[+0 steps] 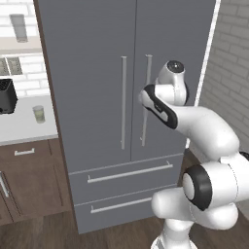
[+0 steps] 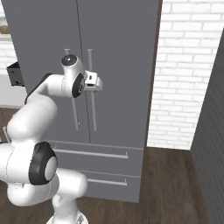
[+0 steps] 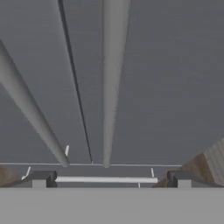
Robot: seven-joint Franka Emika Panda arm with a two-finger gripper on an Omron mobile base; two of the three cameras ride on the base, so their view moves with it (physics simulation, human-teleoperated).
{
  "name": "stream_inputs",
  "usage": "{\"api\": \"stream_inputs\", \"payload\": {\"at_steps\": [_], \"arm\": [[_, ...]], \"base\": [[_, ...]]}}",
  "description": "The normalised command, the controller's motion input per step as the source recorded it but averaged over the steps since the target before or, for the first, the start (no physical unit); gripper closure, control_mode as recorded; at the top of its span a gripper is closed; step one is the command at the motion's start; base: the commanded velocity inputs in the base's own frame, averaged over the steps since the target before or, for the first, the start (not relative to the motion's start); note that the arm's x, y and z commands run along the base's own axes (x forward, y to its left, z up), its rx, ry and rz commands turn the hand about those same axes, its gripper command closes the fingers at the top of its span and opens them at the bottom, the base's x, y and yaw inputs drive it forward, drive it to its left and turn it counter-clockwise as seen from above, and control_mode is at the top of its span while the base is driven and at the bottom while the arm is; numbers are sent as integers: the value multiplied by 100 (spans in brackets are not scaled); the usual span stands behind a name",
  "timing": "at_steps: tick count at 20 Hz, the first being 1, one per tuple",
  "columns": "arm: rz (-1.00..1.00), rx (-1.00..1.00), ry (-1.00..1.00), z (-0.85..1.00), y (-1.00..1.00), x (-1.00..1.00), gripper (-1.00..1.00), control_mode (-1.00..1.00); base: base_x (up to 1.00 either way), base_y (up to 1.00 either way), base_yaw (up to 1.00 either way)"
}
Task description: Grab a lemon wedge from the fridge and one ice cube from the ice bowl, and put them in the glass of lemonade.
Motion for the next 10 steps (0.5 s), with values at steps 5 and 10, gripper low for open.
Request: {"api": "stream_inputs", "payload": {"at_steps": [5,10], "arm": [[0,1,0,0,-8,10,-100,-100],[0,0,0,2,6,19,-100,-100]], "base": [[0,0,0],[0,0,0]]}}
